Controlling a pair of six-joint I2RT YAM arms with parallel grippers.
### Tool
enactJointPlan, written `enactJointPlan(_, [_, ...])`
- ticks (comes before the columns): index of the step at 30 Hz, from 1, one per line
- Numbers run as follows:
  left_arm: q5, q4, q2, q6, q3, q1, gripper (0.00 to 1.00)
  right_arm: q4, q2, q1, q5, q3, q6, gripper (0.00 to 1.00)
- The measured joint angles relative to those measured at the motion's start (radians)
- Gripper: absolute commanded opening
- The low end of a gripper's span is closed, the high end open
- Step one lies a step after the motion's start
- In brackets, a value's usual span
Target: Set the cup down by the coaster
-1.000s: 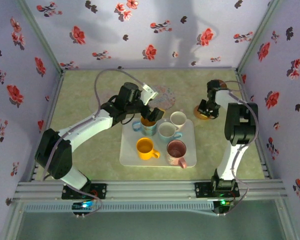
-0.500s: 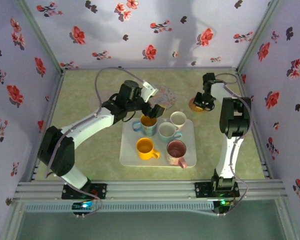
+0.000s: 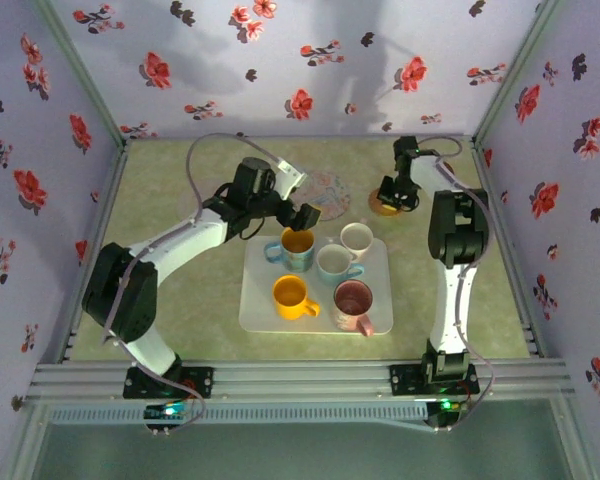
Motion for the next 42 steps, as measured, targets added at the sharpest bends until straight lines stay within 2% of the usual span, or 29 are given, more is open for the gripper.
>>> enactJointPlan(16, [0.027,0.000,0.023,0.009,0.001,0.024,0.99,-0.063,0.085,0.037,-0.008,0.148,0.000,0.00])
enactJointPlan(42, [0.034,0.002,0.023,0.008,0.001,0.024,0.99,-0.097,0.095,0.051,-0.012,0.175,-0.023,0.00])
